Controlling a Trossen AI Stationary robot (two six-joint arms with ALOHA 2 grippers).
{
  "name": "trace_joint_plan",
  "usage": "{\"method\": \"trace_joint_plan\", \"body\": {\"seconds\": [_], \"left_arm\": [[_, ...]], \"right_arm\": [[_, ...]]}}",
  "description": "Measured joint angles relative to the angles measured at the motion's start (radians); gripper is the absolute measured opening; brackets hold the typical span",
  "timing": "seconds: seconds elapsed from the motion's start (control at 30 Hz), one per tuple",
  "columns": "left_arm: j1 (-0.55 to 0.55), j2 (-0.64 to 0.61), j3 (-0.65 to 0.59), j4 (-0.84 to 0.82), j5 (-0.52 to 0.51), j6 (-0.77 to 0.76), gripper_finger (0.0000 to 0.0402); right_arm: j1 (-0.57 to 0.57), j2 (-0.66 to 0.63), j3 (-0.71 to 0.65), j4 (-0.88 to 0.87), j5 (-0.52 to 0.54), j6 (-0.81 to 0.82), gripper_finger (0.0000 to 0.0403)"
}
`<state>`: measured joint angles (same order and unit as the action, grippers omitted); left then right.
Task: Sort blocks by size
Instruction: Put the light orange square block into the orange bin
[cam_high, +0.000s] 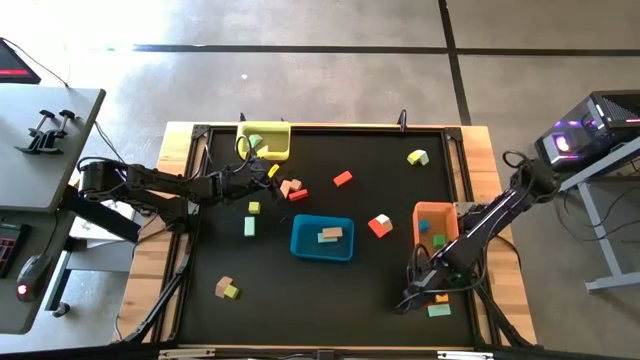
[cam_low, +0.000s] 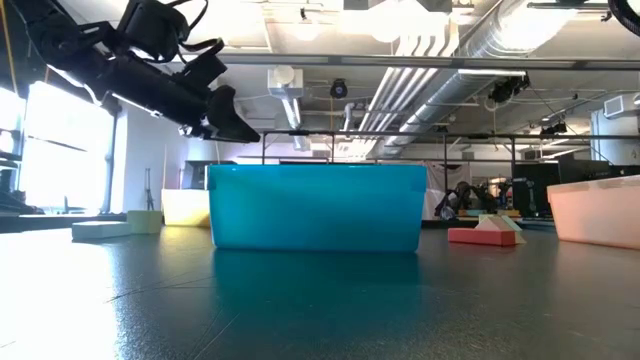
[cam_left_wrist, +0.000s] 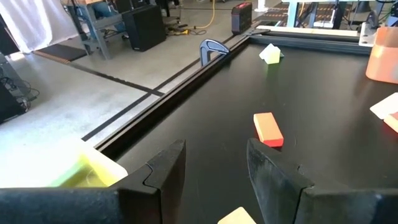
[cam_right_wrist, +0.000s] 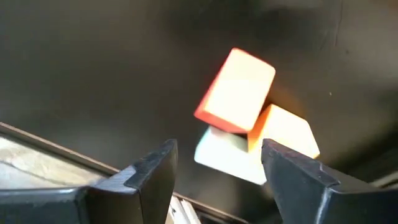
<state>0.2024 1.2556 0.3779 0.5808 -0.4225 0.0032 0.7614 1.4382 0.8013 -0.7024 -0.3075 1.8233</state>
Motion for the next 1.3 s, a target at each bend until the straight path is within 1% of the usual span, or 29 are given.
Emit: {"method": "trace_joint_plan", "body": {"seconds": [0.1,0.27,0.37,0.53,0.7,0.83,1.3], "left_arm": [[0.000,0.000,0.000,0.000,0.000,-0.003,0.0156],[0.000,0.000,0.000,0.000,0.000,-0.002,0.0156],[0.000,0.000,0.000,0.000,0.000,-0.003,0.0156],[0.000,0.000,0.000,0.000,0.000,-0.003,0.0156],[0.000,0.000,0.000,0.000,0.000,-0.003,0.0156],[0.000,0.000,0.000,0.000,0.001,-0.003,0.0156],[0.000,0.000,0.000,-0.001,0.001,-0.011,0.0156]], "right_arm": [[0.013,-0.003,0.000,-0.031,-0.060,-0.052,0.0227],[0.071,-0.003,0.000,-0.108,-0.066,-0.136,0.0227],[0.110,-0.003,0.000,-0.122,-0.051,-0.157,0.0227],[0.159,-0.003,0.000,-0.120,0.026,-0.164,0.0227],[0.183,0.000,0.000,-0.120,0.089,-0.164,0.0227],[0.191,0.029,0.001,-0.114,0.090,-0.187,0.0227],[0.191,0.161,0.003,-0.106,0.109,-0.345,0.0226]]}}
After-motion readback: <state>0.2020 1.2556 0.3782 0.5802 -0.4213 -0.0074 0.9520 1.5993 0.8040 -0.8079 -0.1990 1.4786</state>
